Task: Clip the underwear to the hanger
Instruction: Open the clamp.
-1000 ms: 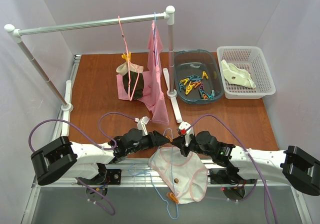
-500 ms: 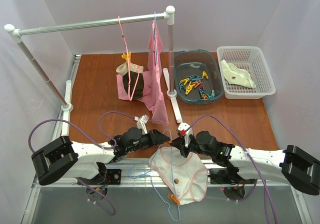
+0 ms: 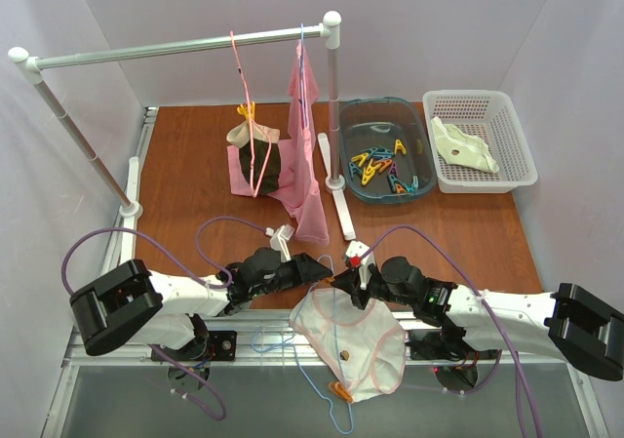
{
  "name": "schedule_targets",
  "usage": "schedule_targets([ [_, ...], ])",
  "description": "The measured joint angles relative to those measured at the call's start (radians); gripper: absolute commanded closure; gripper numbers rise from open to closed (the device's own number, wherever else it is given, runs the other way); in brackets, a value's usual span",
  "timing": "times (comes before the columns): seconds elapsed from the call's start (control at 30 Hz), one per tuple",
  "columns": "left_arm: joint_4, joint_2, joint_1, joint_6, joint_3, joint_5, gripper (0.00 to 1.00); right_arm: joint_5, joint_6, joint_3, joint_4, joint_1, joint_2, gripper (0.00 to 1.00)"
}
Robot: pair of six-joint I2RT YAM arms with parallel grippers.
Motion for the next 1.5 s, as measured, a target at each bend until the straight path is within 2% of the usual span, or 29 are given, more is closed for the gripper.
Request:
schedule_targets([
  [0.1, -0.013, -0.005, 0.002, 0.000, 0.000, 0.000, 0.61, 0.002, 0.000, 0.000, 0.003, 0.002, 0.000, 0.99],
  [0.2, -0.015, -0.007, 0.005, -0.002, -0.002, 0.000, 0.69, 0.005, 0.000, 0.000, 0.008, 0.002, 0.001, 0.99],
  [0.23, -0.014, -0.007, 0.006, -0.002, -0.002, -0.001, 0.76, 0.004, 0.000, 0.000, 0.009, 0.003, 0.002, 0.99],
  [0.33, -0.006, -0.005, 0.006, -0.004, -0.003, 0.000, 0.89, 0.005, 0.000, 0.000, 0.005, 0.003, 0.011, 0.99],
  [0.4, 0.005, 0.005, 0.006, -0.002, -0.004, 0.001, 0.92, 0.008, 0.002, 0.000, 0.000, 0.003, 0.015, 0.86],
  [0.57, 0.047, 0.029, 0.006, -0.009, -0.008, 0.018, 0.93, 0.026, 0.011, 0.000, -0.003, 0.007, 0.014, 0.65],
  [0.67, 0.071, 0.040, 0.006, -0.013, -0.011, 0.029, 0.93, 0.053, 0.026, 0.000, -0.015, 0.008, 0.003, 0.57],
  [0.87, 0.127, 0.056, 0.006, -0.023, -0.019, 0.030, 0.93, 0.131, 0.071, 0.000, -0.097, 0.014, -0.084, 0.54],
  [1.03, 0.163, 0.087, 0.005, -0.027, -0.027, 0.036, 0.94, 0.258, 0.140, -0.001, -0.207, 0.020, -0.209, 0.50],
  [1.07, 0.164, 0.095, 0.005, -0.027, -0.029, 0.040, 0.94, 0.283, 0.153, -0.003, -0.228, 0.018, -0.237, 0.40],
  [1.1, 0.166, 0.103, 0.005, -0.027, -0.030, 0.043, 0.93, 0.304, 0.168, -0.007, -0.248, 0.016, -0.265, 0.39],
  [1.13, 0.167, 0.109, 0.005, -0.027, -0.030, 0.046, 0.94, 0.322, 0.180, -0.012, -0.265, 0.015, -0.293, 0.32],
  [1.33, 0.201, 0.163, 0.005, -0.027, -0.030, 0.064, 0.94, 0.398, 0.276, -0.025, -0.389, 0.014, -0.356, 0.31],
  [1.5, 0.224, 0.176, 0.005, -0.027, -0.030, 0.071, 0.94, 0.428, 0.374, 0.000, -0.523, 0.014, -0.227, 0.32],
])
